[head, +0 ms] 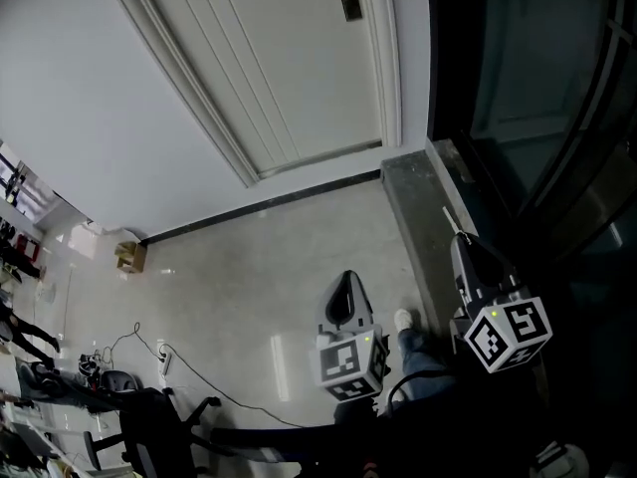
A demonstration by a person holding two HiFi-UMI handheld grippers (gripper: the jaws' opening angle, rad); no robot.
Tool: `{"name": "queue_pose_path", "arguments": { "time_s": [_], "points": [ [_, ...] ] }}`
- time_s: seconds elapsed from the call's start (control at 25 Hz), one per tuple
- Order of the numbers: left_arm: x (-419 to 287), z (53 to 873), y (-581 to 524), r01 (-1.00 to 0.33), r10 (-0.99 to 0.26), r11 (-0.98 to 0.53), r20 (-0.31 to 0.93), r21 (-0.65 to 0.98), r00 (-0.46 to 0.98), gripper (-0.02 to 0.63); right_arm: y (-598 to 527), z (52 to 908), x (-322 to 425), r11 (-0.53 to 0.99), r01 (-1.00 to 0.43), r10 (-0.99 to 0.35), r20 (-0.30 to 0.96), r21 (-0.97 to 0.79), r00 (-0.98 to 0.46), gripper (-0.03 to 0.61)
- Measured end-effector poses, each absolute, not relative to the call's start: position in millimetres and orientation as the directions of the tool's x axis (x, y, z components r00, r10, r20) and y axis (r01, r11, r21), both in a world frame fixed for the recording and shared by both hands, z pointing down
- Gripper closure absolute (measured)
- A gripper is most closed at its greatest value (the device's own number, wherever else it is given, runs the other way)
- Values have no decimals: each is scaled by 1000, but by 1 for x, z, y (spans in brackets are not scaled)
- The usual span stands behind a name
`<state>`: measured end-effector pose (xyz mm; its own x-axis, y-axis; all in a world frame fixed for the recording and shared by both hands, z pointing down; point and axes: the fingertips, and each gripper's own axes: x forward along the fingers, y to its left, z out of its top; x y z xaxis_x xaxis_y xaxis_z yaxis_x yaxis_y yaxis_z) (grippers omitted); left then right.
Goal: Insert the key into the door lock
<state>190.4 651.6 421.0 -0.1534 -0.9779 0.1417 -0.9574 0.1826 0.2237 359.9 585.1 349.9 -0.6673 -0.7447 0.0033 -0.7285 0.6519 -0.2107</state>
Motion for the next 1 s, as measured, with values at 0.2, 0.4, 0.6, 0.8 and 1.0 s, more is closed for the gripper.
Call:
{"name": "queue_pose_path", "arguments": {
  "time_s": [0.2,0.4,0.6,0.8,1.0],
  "points": [
    [160,423,594,-956,-972,209,151,208,-180,612,521,355,330,674,-705,-722,2,-222,-692,566],
    [134,402,524,-959,-974,211,125,191,-189,612,452,344,306,682,-693,-715,-19,-233,-698,565],
    [116,378,461,-962,-979,200,75,184,-189,612,393,327,292,689,-692,-716,-53,-216,-697,565],
    [106,371,409,-962,-980,196,58,192,-189,614,343,319,279,699,-686,-708,-61,-203,-703,566],
    [104,380,373,-960,-981,189,81,204,-176,612,309,326,274,692,-691,-711,-36,-211,-702,565]
  ]
}}
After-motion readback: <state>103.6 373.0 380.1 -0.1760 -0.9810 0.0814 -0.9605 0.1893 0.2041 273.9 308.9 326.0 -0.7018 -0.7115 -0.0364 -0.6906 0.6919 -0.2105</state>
